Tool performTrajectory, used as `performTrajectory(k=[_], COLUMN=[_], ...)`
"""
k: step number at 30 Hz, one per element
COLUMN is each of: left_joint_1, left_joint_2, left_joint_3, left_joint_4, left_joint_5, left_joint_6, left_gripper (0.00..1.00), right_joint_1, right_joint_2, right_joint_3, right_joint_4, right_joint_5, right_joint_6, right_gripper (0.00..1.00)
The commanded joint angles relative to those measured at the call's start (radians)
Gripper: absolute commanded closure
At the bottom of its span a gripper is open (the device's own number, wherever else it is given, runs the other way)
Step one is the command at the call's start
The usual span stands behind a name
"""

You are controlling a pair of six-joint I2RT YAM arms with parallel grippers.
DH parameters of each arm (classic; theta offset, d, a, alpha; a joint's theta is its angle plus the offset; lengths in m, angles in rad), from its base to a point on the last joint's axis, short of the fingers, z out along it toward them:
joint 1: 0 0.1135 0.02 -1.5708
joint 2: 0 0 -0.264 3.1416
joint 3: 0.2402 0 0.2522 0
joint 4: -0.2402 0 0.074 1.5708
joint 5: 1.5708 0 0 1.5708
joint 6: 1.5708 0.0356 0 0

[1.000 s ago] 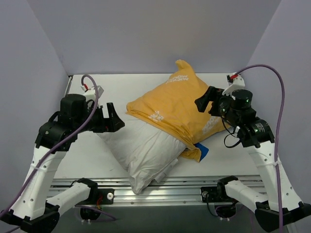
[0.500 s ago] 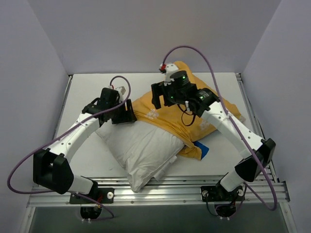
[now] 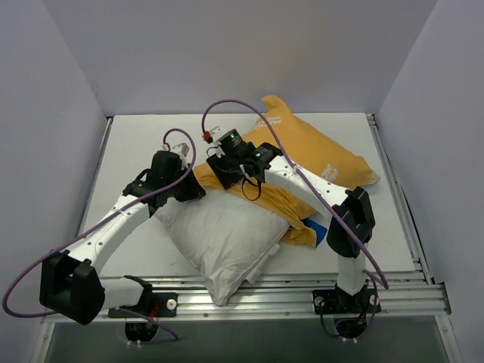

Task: Remove the pillowcase from the pillow

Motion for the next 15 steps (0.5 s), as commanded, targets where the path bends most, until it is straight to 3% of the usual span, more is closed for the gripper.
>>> performTrajectory(k=[1, 2, 3, 8, 12, 15], left_joint_1=[-0.001, 0.006, 0.016, 0.091, 0.105, 0.108], left_joint_2=[-0.016, -0.038, -0.049, -0.150, -0.233, -0.278], left_joint_3=[0.015, 0.033, 0.061, 0.287, 0.345, 0.331], left_joint_4=[-0.078, -0.126, -0.166, -0.427, -0.527, -0.608], left_joint_5=[-0.004, -0.026, -0.035, -0.118, -0.150, -0.156], left_joint_6=[0.003, 0.013, 0.023, 0.094, 0.097, 0.083], left_gripper=[0.98, 0.98, 0.98, 0.98, 0.98, 0.98], right_joint_1=[-0.030, -0.089, -0.126, -0.365, -0.629, -0.717], right_joint_2=[0.023, 0.023, 0.017, -0.063, -0.112, -0.143], right_joint_3=[-0.012, -0.009, -0.006, 0.039, 0.041, -0.012], right_joint_4=[-0.065, -0.089, -0.100, -0.129, -0.099, -0.040], right_joint_5=[0.100, 0.161, 0.189, 0.358, 0.344, 0.318], right_joint_6=[0.001, 0.014, 0.027, 0.111, 0.206, 0.238], right_gripper=[0.66, 0.96, 1.00, 1.00, 1.00, 1.00])
